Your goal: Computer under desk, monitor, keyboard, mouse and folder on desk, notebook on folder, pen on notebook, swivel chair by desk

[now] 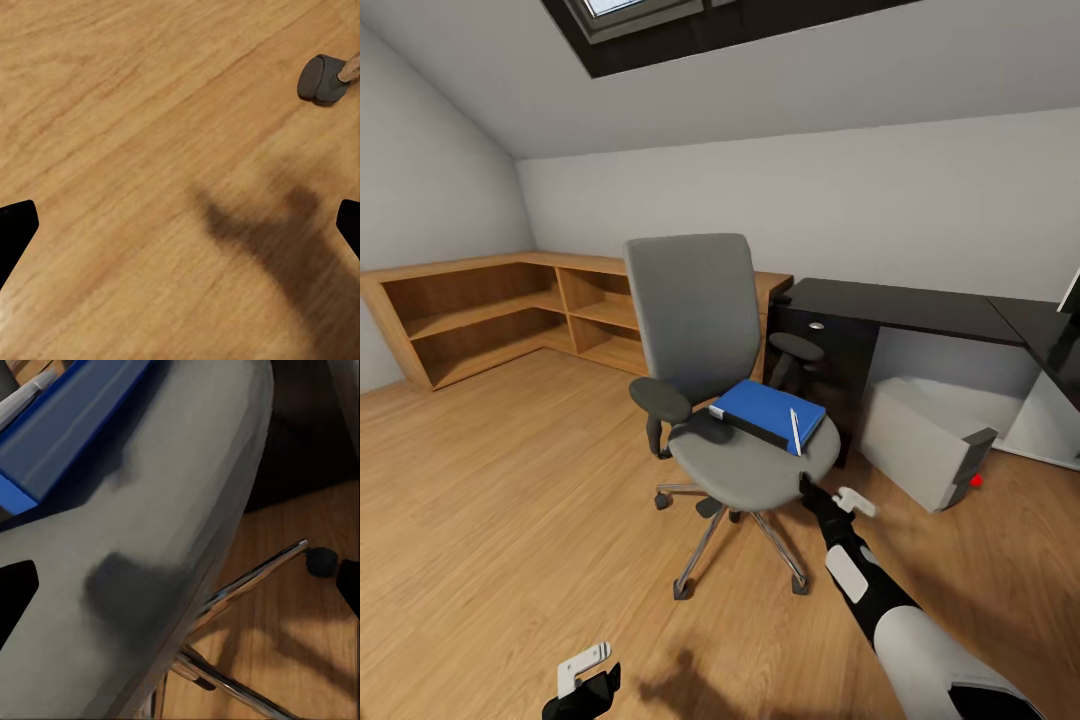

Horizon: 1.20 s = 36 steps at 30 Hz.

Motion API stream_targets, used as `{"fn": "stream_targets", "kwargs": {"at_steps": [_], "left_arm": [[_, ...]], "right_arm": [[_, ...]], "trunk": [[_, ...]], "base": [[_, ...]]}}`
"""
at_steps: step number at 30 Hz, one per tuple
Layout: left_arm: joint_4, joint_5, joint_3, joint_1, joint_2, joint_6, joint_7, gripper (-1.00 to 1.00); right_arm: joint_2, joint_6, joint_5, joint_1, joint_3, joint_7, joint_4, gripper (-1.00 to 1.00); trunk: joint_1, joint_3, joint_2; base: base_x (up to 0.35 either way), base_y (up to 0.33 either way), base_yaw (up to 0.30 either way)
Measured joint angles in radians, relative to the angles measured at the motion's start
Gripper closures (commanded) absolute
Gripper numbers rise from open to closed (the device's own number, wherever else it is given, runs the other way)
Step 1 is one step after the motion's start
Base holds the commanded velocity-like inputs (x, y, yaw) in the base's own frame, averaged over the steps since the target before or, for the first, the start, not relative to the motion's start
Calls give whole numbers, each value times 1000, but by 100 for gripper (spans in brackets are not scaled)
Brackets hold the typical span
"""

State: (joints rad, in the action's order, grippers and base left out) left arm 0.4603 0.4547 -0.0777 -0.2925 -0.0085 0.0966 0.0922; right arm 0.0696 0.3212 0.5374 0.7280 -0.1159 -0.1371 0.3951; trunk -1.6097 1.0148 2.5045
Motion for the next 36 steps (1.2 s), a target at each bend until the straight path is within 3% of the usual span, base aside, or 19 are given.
{"fn": "stream_targets", "kwargs": {"at_steps": [4,9,29,32,36], "left_arm": [[0,0,0,0,0,0,0,-100],[0,0,0,0,0,0,0,-100],[0,0,0,0,0,0,0,-100],[-9,2,2,0,-17,5,3,-100],[-9,2,2,0,-18,5,3,-100]], "right_arm": [[-12,-3,41,0,0,0,0,-100],[-16,-4,64,0,0,0,1,-100],[-16,4,69,-1,3,-26,1,-100],[1,-1,62,0,7,-27,0,-100],[4,-1,63,0,7,-27,0,-100]], "trunk": [[0,0,0],[0,0,0],[0,0,0],[0,0,0],[0,0,0]], "base": [[0,0,0],[0,0,0],[0,0,0],[0,0,0],[0,0,0]]}}
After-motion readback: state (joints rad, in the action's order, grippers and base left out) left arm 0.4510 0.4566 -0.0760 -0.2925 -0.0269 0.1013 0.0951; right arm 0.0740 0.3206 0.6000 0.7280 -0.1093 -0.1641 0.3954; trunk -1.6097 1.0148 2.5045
